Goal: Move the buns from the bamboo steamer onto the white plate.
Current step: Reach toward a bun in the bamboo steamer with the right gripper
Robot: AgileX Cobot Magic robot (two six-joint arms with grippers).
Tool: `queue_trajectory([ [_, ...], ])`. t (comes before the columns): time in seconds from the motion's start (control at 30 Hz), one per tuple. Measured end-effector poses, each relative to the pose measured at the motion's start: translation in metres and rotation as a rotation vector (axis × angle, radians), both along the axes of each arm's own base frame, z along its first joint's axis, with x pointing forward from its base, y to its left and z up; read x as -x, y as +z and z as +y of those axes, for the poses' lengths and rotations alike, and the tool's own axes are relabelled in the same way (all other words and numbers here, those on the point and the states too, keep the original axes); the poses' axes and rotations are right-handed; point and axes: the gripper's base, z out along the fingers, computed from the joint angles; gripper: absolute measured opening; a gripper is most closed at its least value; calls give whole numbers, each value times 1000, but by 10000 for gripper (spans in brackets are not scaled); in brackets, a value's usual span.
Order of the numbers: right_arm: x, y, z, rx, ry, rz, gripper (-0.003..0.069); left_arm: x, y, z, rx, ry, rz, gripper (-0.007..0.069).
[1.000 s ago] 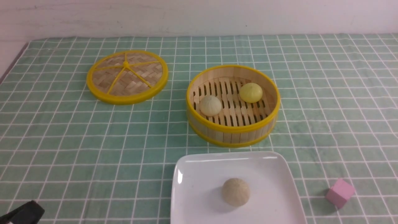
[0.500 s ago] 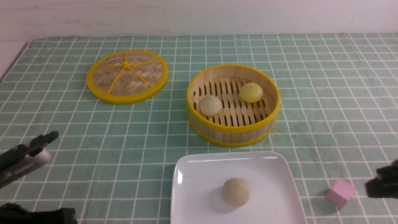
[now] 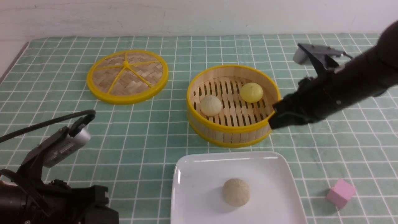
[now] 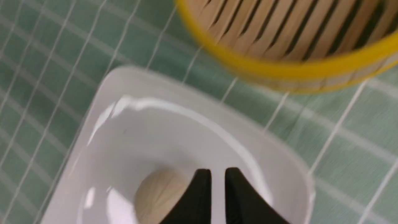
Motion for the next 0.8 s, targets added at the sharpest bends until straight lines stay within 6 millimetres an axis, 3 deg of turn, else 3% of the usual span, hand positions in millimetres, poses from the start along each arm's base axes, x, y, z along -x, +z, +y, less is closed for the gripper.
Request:
queue_trajectory([
  [0.07, -33, 1, 3, 61, -31, -69, 200, -1, 0, 0, -3, 8, -10, 44],
  [0.23, -84, -15, 12, 158, -17, -131, 345, -3, 0, 1, -9, 20, -28, 53],
  [0.47, -124, -49, 19, 236, -4, -174, 391, -4, 1, 2, -11, 24, -33, 62],
  [0.53, -132, -68, 21, 246, -9, -167, 358, -4, 1, 2, -11, 25, -33, 67],
  [0.67, -136, -79, 22, 247, -13, -155, 258, -4, 1, 2, -11, 25, -34, 72],
  [0.73, -136, -77, 23, 228, -21, -154, 110, -4, 1, 2, -11, 26, -35, 76],
  [0.8, -135, -73, 24, 216, -24, -151, 24, -4, 1, 2, -10, 26, -35, 77],
])
